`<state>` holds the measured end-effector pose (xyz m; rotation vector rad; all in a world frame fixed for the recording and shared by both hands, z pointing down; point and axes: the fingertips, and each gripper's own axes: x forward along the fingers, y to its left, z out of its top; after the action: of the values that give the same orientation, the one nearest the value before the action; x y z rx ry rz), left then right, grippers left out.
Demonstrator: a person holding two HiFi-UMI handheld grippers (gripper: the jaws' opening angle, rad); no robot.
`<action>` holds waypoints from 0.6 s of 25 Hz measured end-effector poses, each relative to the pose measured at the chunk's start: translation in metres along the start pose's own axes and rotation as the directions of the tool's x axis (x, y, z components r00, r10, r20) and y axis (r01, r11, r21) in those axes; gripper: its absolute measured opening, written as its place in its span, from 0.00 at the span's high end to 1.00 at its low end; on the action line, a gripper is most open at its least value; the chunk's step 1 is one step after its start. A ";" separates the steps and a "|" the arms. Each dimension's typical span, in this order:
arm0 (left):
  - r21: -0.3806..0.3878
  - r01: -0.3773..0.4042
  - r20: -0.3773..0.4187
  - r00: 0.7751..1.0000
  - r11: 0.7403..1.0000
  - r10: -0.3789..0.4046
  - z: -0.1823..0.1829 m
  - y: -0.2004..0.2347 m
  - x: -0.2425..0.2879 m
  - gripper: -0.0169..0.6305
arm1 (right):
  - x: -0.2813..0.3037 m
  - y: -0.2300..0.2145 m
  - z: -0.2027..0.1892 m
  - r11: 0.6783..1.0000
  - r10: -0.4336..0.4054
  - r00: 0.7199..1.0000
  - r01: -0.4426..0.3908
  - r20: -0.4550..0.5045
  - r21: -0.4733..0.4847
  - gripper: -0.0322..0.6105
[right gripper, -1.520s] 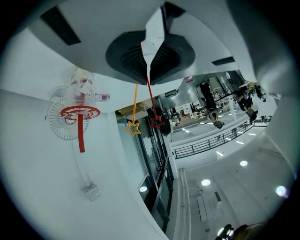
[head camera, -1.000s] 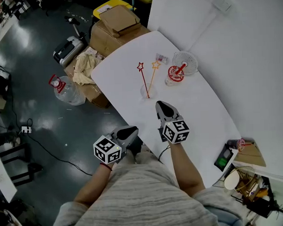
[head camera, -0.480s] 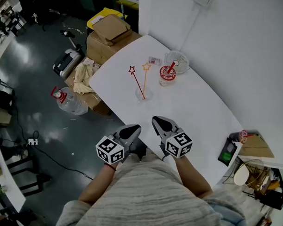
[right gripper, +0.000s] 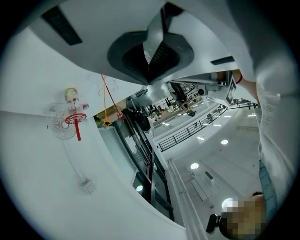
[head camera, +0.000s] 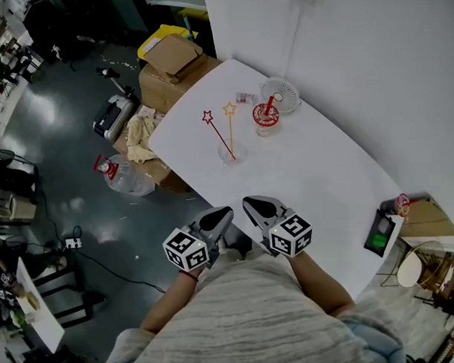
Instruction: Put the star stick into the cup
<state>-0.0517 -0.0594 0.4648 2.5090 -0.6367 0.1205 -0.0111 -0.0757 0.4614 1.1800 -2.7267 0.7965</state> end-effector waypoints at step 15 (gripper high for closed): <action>-0.017 -0.010 -0.015 1.000 1.000 0.009 -0.010 -0.009 0.008 0.93 | -0.011 -0.008 -0.010 1.000 0.014 1.000 -0.014 -0.011 0.019 0.94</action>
<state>-0.0397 -0.0512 0.4706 2.4864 -0.6409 0.1369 0.0010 -0.0683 0.4704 1.1573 -2.7271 0.8305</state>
